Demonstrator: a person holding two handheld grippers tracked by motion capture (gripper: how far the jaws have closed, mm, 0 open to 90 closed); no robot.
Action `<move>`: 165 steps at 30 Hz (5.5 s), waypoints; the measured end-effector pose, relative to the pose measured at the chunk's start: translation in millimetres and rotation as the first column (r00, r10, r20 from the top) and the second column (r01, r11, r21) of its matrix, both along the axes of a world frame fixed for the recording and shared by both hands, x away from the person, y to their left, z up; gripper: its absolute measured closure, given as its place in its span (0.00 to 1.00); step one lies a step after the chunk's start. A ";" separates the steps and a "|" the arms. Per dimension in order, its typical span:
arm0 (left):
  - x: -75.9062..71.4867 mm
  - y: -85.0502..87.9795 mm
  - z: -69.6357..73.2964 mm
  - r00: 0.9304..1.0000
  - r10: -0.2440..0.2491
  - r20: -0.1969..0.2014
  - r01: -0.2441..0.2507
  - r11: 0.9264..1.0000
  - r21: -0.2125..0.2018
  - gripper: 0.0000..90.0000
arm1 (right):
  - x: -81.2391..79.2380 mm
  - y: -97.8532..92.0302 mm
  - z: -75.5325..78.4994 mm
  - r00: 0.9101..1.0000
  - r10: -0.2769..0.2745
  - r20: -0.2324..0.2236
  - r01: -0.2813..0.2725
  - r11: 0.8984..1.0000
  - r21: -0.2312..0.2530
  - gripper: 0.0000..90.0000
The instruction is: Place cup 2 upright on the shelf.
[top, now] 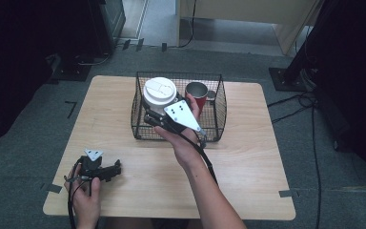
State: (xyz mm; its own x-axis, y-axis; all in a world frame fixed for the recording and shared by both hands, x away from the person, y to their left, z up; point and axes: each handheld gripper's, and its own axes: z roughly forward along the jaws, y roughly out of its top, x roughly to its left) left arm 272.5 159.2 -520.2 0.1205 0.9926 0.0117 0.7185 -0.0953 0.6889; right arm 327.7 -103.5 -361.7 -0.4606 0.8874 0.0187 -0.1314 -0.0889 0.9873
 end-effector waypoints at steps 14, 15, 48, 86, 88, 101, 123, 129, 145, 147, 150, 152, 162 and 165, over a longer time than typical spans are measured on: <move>0.1 -0.1 -0.2 1.000 0.002 0.003 -0.002 1.000 0.000 0.00 | 47.4 -3.1 -12.8 0.998 -0.039 -0.053 0.039 0.999 0.004 0.18; 0.1 -0.1 -0.2 1.000 0.002 0.003 -0.002 1.000 0.001 0.00 | 50.0 -3.6 -13.8 0.997 -0.042 -0.057 0.043 0.999 0.005 0.18; -0.1 0.2 0.1 1.000 -0.002 -0.002 0.002 1.000 0.003 0.00 | 119.6 8.8 -46.7 0.982 -0.015 -0.190 0.005 0.998 -0.057 0.18; -0.1 0.2 0.0 1.000 -0.002 -0.001 0.002 1.000 0.002 0.00 | 138.7 -5.1 -81.8 0.943 -0.027 -0.333 -0.039 0.981 -0.190 0.17; -0.1 0.2 0.0 1.000 -0.002 -0.002 0.002 1.000 0.003 0.00 | 138.0 -6.8 -82.1 0.941 -0.024 -0.339 -0.041 0.982 -0.183 0.17; -0.1 0.2 0.0 1.000 -0.002 -0.001 0.002 1.000 0.002 0.00 | 131.3 -20.6 -82.9 0.938 0.000 -0.348 -0.076 0.976 -0.202 0.08; -0.1 0.1 0.0 1.000 -0.001 -0.001 0.001 1.000 0.002 0.00 | 111.9 -39.0 -56.0 0.961 0.061 -0.271 -0.117 0.973 -0.197 0.00; 0.0 0.0 -0.1 1.000 0.000 0.001 0.000 1.000 0.001 0.00 | 97.1 -47.6 -43.7 0.971 0.069 -0.228 -0.106 0.982 -0.158 0.00; 0.0 -0.1 -0.2 1.000 0.001 0.002 -0.001 1.000 -0.001 0.00 | 39.3 -85.2 -46.5 0.980 0.037 -0.196 -0.066 0.987 -0.147 0.00; 0.0 -0.1 -0.2 1.000 0.001 0.001 -0.001 1.000 0.000 0.00 | 31.6 -90.6 -47.9 0.981 0.031 -0.193 -0.060 0.988 -0.144 0.00; 0.0 0.0 -0.2 1.000 0.001 0.002 -0.001 1.000 0.000 0.00 | 19.4 -98.7 -49.5 0.983 0.028 -0.183 -0.053 0.989 -0.136 0.00; 0.0 -0.1 -0.2 1.000 0.001 0.002 -0.001 1.000 0.000 0.00 | 11.7 -104.1 -50.6 0.984 0.022 -0.175 -0.046 0.989 -0.138 0.00; 0.0 -0.1 -0.2 1.000 0.002 0.002 -0.002 1.000 0.000 0.00 | -26.7 -134.7 -52.0 0.989 -0.023 -0.149 0.003 0.990 -0.139 0.00; -0.1 0.0 -0.2 1.000 0.001 0.001 -0.001 1.000 0.000 0.00 | -38.6 -142.4 -54.1 0.989 -0.036 -0.146 0.014 0.988 -0.151 0.00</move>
State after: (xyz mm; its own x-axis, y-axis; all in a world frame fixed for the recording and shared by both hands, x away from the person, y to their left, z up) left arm 272.4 159.2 -520.3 0.1199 0.9927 0.0121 0.7179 -0.0951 0.6896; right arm 289.0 -245.9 -415.8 -0.4404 0.8965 -0.0489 0.0166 0.0626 0.9979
